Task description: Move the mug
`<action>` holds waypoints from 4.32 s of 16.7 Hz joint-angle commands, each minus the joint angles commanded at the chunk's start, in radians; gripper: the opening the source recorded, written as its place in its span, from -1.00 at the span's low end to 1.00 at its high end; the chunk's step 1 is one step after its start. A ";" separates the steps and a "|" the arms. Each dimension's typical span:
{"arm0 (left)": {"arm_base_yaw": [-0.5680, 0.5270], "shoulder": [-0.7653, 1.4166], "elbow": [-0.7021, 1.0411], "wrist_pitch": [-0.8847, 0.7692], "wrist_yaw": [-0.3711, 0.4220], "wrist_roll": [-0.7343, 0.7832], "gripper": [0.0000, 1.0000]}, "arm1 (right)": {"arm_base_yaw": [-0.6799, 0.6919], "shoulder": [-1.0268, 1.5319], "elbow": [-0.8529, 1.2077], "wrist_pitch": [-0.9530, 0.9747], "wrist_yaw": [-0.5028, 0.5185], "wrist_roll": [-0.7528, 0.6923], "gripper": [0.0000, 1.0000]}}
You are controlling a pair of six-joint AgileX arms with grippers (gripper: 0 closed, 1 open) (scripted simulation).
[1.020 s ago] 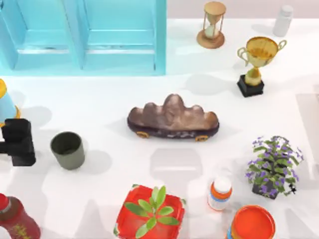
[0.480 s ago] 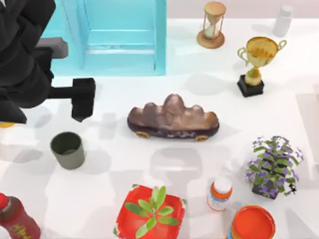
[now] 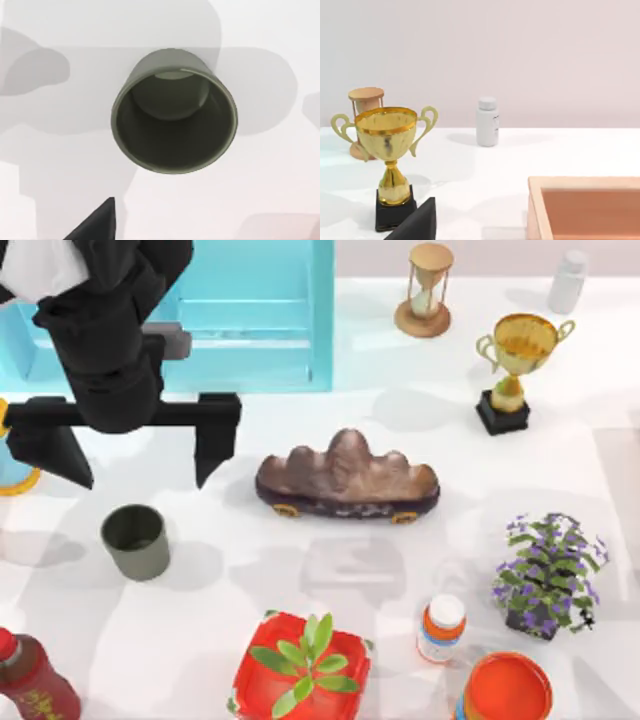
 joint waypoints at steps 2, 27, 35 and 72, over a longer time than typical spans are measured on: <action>0.000 0.000 0.000 0.000 0.000 0.000 1.00 | 0.000 0.000 0.000 0.000 0.000 0.000 1.00; 0.004 0.096 -0.282 0.378 0.000 0.005 -0.21 | 0.000 0.000 0.000 0.000 0.000 0.000 1.00; 0.004 0.096 -0.282 0.378 0.000 0.005 -1.00 | 0.000 0.000 0.000 0.000 0.000 0.000 1.00; 0.887 0.105 0.030 0.096 0.054 0.889 -1.00 | 0.000 0.000 0.000 0.000 0.000 0.000 1.00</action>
